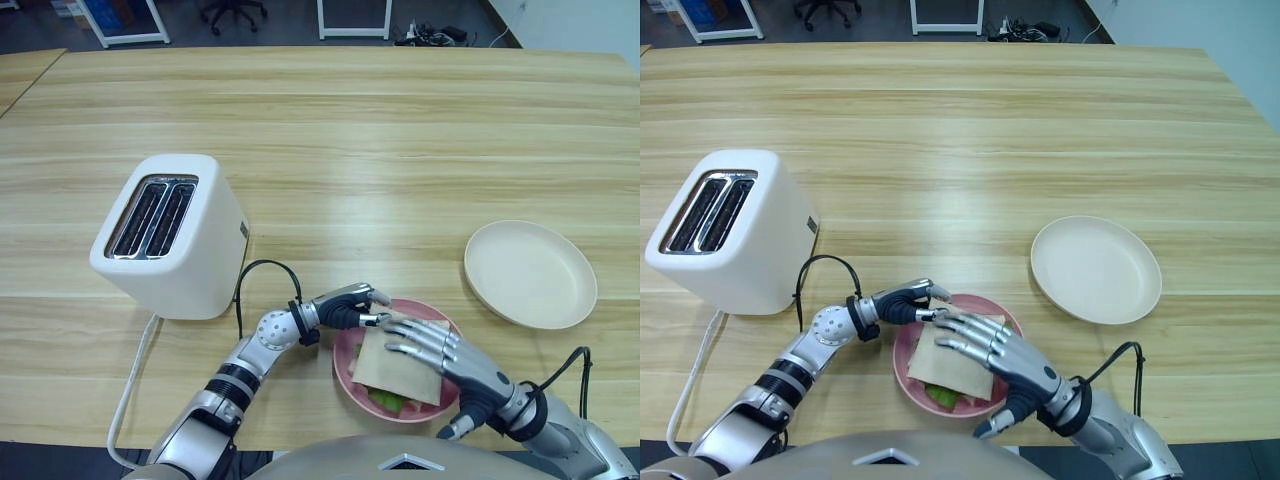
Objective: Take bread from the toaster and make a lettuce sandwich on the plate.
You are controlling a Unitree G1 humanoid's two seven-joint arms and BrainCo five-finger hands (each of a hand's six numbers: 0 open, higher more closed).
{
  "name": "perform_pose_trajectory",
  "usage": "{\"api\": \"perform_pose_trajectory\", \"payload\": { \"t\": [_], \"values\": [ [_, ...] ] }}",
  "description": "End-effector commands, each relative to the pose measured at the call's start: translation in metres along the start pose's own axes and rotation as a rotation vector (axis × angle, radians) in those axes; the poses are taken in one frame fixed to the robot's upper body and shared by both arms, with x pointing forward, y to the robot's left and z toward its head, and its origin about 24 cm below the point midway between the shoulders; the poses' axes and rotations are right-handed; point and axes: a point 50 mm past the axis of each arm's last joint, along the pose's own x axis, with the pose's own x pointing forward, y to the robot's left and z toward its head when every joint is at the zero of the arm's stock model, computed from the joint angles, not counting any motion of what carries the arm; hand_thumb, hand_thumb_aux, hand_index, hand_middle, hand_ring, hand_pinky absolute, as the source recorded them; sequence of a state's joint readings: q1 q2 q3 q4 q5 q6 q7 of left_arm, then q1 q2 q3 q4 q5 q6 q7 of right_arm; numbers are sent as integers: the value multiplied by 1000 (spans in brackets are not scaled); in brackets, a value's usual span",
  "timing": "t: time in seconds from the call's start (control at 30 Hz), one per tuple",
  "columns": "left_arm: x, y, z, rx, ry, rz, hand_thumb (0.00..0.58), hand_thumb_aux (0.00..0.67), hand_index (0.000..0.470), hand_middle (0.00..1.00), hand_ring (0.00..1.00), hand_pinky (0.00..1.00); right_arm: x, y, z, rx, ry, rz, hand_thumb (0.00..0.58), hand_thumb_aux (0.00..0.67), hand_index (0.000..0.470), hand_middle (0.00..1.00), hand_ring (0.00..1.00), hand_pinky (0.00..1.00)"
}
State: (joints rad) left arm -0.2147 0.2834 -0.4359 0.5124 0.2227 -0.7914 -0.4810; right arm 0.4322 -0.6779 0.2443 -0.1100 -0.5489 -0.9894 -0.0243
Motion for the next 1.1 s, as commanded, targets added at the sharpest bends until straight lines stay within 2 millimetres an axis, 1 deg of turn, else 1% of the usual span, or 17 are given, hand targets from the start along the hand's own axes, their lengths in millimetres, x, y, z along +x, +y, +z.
{"api": "perform_pose_trajectory", "payload": {
  "t": [0.03,0.17,0.27,0.37,0.47,0.53,0.6,0.63,0.67,0.7,0.73,0.77,0.8,0.87,0.97,1.03,1.1],
  "values": [
    [-8,-15,-17,-1,114,-76,580,670,470,1000,1000,1000,-10,14,8,61,-11,177,0,0,0,0,0,0],
    [-7,-16,-20,22,131,-78,580,670,470,1000,1000,1000,-12,15,11,81,-21,225,0,0,0,0,0,0],
    [-6,-15,-20,40,130,-59,580,670,470,1000,1000,1000,-15,17,6,79,21,264,0,0,0,0,0,0],
    [-5,-11,-19,76,127,-21,580,670,470,1000,1000,1000,-17,25,-1,60,68,326,0,0,0,0,0,0],
    [-1,-5,-11,152,94,45,580,670,470,1000,1000,1000,-19,38,-20,-4,177,422,0,0,0,0,0,0],
    [1,-3,-3,195,60,77,580,670,470,1000,1000,1000,-19,41,-32,-45,239,439,0,0,0,0,0,0],
    [2,-2,5,245,33,108,580,670,470,988,988,988,-19,42,-39,-71,277,437,0,0,0,0,0,0],
    [3,-1,9,282,17,127,556,533,374,929,929,929,-19,43,-42,-79,287,432,0,0,0,0,0,0],
    [3,0,15,317,-5,152,466,373,262,839,839,839,-19,43,-44,-87,295,426,0,0,0,0,0,0],
    [4,2,22,350,-27,183,0,0,0,588,588,588,-18,43,-47,-94,302,417,0,0,0,0,0,0],
    [4,5,28,396,-49,213,0,0,0,294,294,294,-18,42,-50,-107,310,409,0,0,0,0,0,0],
    [4,8,35,438,-69,250,0,0,0,55,55,55,-16,41,-52,-115,315,396,0,0,0,0,0,0],
    [4,12,40,479,-83,290,0,0,0,0,0,0,-15,40,-54,-122,319,382,0,0,0,0,0,0],
    [3,23,50,592,-106,410,0,0,0,0,0,0,-12,39,-60,-138,330,364,0,0,0,0,0,0],
    [-4,41,63,749,-136,617,0,0,0,0,0,0,-7,39,-67,-149,342,356,0,0,0,0,0,0],
    [-8,45,68,806,-162,695,0,0,0,0,0,0,-4,37,-71,-166,342,342,0,0,0,0,0,0],
    [-14,45,72,826,-198,758,0,0,0,0,0,0,5,32,-76,-192,335,300,0,0,0,0,0,0]
  ]
}}
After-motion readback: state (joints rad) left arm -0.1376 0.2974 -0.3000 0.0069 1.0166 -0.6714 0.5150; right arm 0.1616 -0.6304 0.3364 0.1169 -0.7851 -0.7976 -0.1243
